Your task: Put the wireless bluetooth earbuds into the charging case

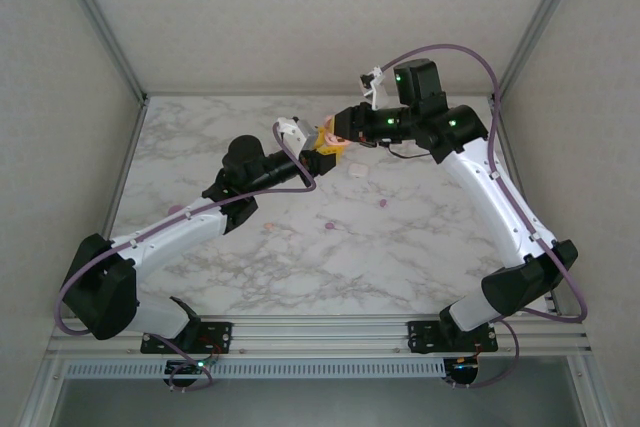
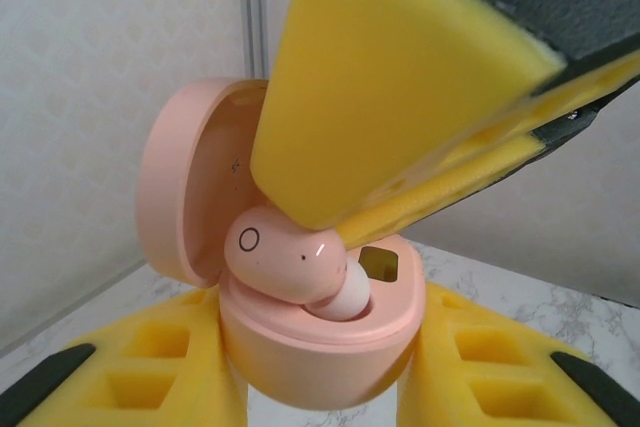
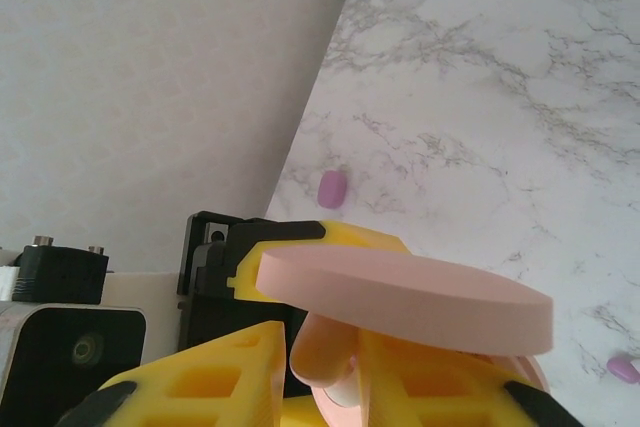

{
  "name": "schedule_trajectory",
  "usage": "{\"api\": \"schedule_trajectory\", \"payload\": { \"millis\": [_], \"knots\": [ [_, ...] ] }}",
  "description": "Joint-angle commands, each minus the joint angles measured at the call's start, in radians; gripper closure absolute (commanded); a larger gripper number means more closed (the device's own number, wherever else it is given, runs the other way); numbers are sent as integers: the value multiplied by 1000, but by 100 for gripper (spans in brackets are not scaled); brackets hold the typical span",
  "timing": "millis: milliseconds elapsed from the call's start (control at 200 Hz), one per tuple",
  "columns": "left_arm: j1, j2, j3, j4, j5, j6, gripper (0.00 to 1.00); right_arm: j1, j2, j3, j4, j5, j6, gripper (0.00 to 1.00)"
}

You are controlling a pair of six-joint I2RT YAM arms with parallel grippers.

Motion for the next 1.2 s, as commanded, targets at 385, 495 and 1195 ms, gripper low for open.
{"api": "schedule_trajectory", "payload": {
  "millis": [385, 495, 1195],
  "knots": [
    [-5, -21, 42, 105, 0, 4, 79, 4, 26, 48, -122, -9, -21, 72],
    [-5, -21, 43, 102, -4, 4, 79, 4, 25, 50, -121, -33, -23, 71],
    [-6, -24, 43, 85, -8, 7, 80, 4, 5, 95, -113, 27, -13, 74]
  ]
}}
